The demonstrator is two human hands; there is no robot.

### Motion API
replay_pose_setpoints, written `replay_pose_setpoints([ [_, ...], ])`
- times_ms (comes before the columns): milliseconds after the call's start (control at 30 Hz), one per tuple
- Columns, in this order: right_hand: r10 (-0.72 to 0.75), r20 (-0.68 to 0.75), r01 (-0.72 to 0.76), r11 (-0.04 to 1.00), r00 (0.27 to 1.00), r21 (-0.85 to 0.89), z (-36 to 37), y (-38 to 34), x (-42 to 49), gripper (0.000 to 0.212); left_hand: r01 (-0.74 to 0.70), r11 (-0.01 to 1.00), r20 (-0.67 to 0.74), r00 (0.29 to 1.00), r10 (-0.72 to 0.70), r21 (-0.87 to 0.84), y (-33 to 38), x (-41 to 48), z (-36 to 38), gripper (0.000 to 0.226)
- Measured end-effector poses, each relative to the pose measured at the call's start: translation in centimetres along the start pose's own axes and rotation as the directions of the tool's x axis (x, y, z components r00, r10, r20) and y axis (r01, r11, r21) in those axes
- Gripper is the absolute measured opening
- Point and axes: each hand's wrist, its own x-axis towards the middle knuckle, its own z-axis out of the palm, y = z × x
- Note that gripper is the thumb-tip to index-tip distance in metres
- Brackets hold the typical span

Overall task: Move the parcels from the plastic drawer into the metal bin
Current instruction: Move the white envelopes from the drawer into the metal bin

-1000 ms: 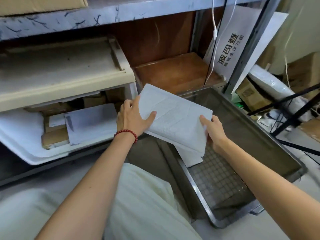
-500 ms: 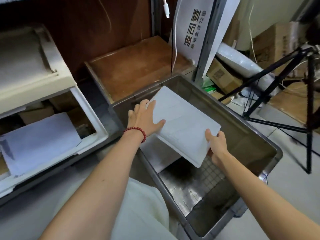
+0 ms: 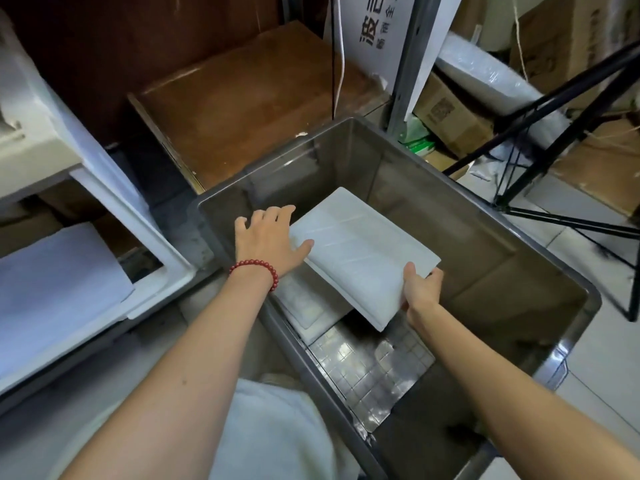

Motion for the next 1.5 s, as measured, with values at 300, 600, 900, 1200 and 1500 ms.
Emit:
replay_pose_setpoints([
  [300, 0.128, 0.075, -0.131, 0.991, 0.989, 0.032, 4.3, 2.1, 4.0, 0.048, 0.064, 0.997, -0.045, 0.997, -0.066, -0.041, -1.4, -0.2, 0.5, 0.066],
  [600, 0.088, -0.038, -0.094, 0.979, 0.995, -0.184, 4.9, 4.4, 5.5, 0.048, 0.039, 0.984, -0.174, 0.982, -0.070, -0.176, -1.6, -0.5, 0.6, 0.052],
  [900, 0.371, 0.279, -0.286, 0.910, 0.886, -0.301, 2.7, 6.0, 7.6, 0.053, 0.036, 0.987, -0.157, 0.986, -0.060, -0.155, -1.5, -0.1, 0.9, 0.052],
  [1200, 0.128, 0.490, 0.314, 0.623, 0.862, -0.716, 0.9, 2.8, 4.3, 0.067, -0.020, 0.997, -0.165, 0.986, 0.008, -0.072, -1.2, -1.4, 0.3, 0.050],
  [1500, -0.218, 0.785, 0.769, 0.466, 0.579, -0.438, 4.7, -5.8, -4.7, 0.062, 0.167, 0.985, -0.215, 0.961, -0.172, -0.042, -6.6, -6.9, -3.8, 0.052],
])
